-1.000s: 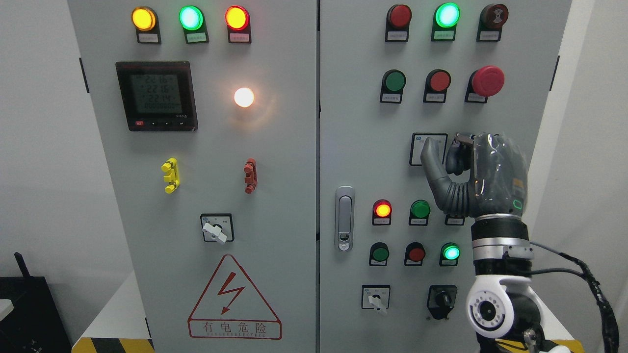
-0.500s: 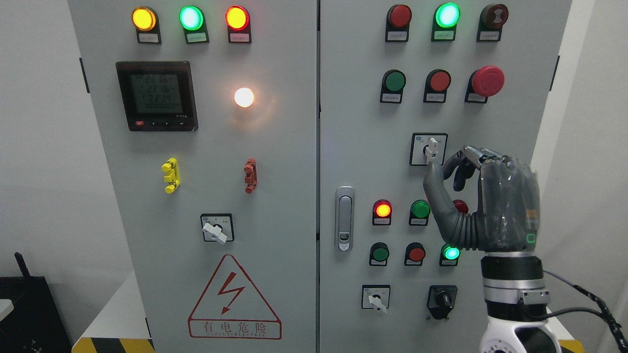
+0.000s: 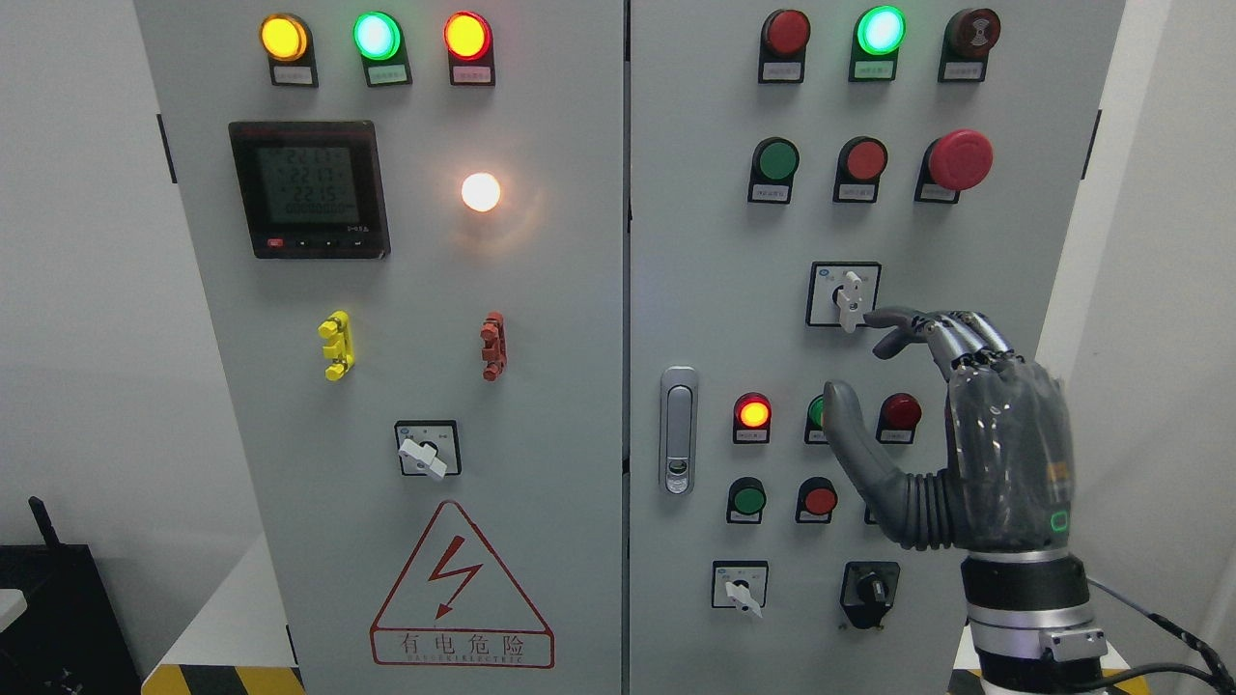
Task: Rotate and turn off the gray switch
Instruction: 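Release the switch handle and pull the right hand back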
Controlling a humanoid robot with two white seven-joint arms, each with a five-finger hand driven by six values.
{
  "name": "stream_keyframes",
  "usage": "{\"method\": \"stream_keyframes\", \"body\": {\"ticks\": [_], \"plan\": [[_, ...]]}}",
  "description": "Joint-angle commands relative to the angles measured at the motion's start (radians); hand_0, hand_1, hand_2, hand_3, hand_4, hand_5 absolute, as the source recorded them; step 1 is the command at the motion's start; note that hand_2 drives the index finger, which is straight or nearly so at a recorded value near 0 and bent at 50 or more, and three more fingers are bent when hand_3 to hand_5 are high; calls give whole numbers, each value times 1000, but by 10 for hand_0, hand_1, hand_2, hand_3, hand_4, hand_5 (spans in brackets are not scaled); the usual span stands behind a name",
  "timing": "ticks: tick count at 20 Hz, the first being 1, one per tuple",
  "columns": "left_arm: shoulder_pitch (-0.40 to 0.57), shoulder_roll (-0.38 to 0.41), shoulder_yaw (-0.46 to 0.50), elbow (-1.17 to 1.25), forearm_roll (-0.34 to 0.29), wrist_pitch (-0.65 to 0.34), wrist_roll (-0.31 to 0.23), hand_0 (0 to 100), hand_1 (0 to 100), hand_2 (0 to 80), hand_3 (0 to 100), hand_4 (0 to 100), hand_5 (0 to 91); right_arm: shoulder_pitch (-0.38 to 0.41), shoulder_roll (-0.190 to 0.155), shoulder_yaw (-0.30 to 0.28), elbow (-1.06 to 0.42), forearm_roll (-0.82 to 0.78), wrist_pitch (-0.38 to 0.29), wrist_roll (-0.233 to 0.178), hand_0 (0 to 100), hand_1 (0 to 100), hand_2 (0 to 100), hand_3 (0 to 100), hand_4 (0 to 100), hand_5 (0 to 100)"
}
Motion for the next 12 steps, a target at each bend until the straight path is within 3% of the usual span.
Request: {"method": "stream_keyframes", "body": {"ticks": [1,12], "plan": [[0,0,32,23,-8,1,0,120,389,0,0,0,0,18,-28,-7,-44,0,-1,2,277,289,0,0,0,0],[0,0,32,23,-8,1,0,120,389,0,0,0,0,33,-37,-13,-45,0,-1,2,238,327,0,0,0,0]]}}
